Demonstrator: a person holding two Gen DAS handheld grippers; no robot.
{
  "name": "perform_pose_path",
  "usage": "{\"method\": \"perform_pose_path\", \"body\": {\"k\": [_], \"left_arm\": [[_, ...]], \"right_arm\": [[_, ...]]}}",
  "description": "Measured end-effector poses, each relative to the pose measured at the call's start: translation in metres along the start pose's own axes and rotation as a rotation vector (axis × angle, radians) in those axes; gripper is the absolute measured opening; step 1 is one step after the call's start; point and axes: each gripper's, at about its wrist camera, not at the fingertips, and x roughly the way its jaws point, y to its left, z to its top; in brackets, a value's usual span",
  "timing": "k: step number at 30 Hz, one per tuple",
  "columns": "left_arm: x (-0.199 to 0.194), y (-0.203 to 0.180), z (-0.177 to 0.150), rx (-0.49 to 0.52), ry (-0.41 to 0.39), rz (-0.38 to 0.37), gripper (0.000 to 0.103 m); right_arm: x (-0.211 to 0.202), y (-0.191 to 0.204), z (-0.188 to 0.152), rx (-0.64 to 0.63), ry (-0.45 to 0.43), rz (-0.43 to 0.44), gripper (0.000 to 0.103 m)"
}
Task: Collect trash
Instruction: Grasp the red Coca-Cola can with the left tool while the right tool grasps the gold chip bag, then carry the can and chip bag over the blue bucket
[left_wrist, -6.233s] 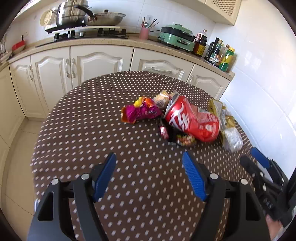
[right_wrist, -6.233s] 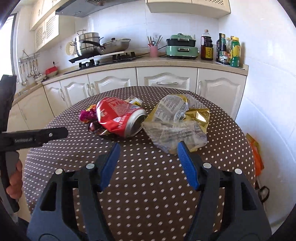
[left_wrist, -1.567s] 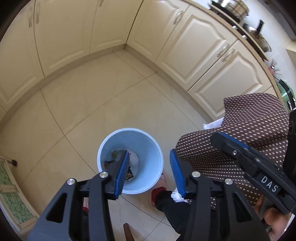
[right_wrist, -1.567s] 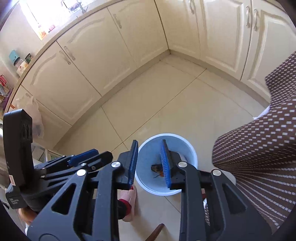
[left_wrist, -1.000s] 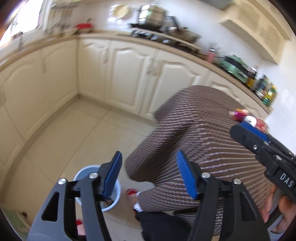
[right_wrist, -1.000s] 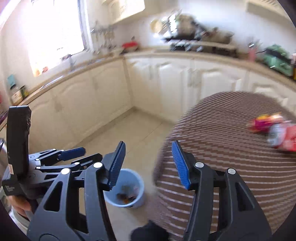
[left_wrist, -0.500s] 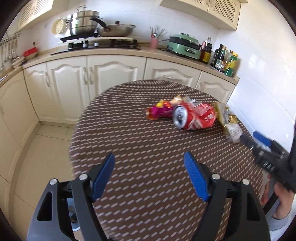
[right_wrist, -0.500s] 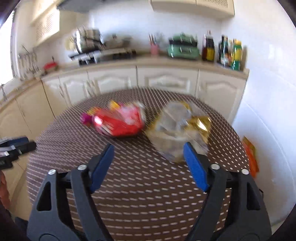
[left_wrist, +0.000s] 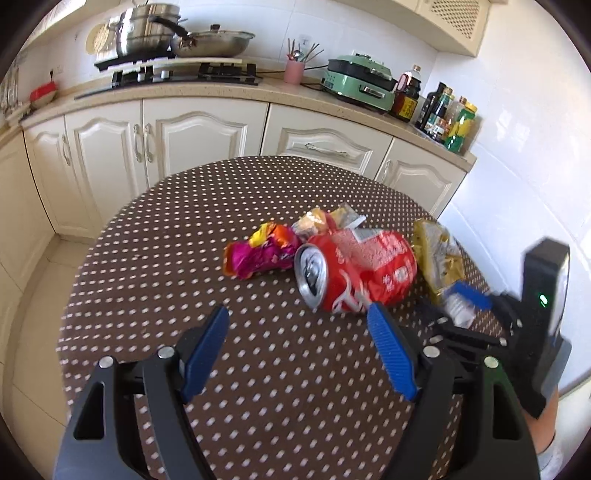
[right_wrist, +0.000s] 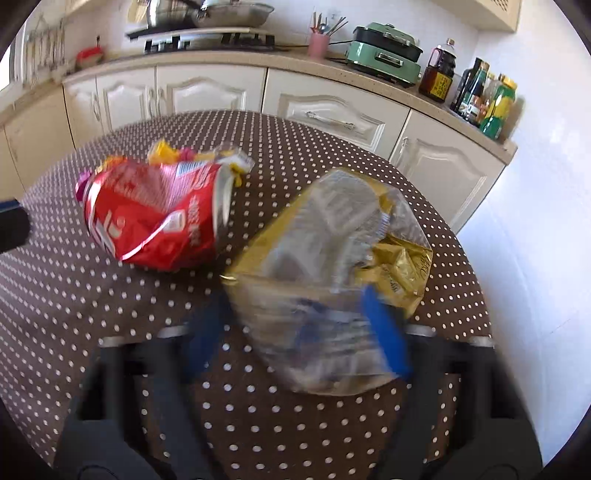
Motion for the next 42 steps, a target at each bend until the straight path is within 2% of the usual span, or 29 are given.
{"method": "perform_pose_path", "body": {"k": [3,6,10,16,17,18,19,21,28,33,37,42], "left_arm": [[0.016,-0.004,0.010,-0.028,0.013,-0.004,0.076],[0.031,-0.008,0.016,-0.036,0.029,-0.004,0.076],[0.052,-0.010,0.019,-0.067,0.077,-0.018,0.076],[0.071,-0.018,0.020,-0.065,0.116,-0.035,0.075],[0.072,-0.019,0.020,-0.061,0.119,-0.035,0.064],[0.074,-0.021,0.019,-0.055,0.129,-0.062,0.047],[0.075,-0.022,0.020,-0.054,0.136,-0.080,0.047],[0.071,-0.026,0.017,-0.022,0.127,-0.060,0.043],[0.041,-0.012,0.002,-0.026,0.084,-0.069,0.039],[0.001,0.004,-0.008,-0.028,0.030,-0.084,0.039],[-0.034,0.026,-0.016,-0.052,-0.012,-0.085,0.039],[-0.088,0.066,-0.031,-0.090,-0.087,-0.053,0.039]], "right_arm": [[0.000,-0.013,0.000,0.058,-0.016,0.076,0.021],[-0.016,-0.022,-0.001,0.117,-0.094,0.117,0.015],[-0.030,-0.016,0.001,0.143,-0.149,0.174,0.015],[-0.026,-0.003,0.010,0.135,-0.146,0.213,0.015],[-0.026,0.000,0.010,0.132,-0.145,0.219,0.015],[-0.026,0.003,0.011,0.129,-0.144,0.225,0.015],[-0.026,0.003,0.011,0.128,-0.144,0.228,0.015],[-0.029,0.009,0.011,0.119,-0.149,0.231,0.015],[-0.046,0.024,0.005,0.117,-0.179,0.256,0.013],[-0.073,0.036,0.001,0.124,-0.232,0.275,0.009],[-0.101,0.053,0.002,0.113,-0.278,0.298,0.007],[-0.134,0.093,0.008,0.067,-0.325,0.353,0.007]]}}
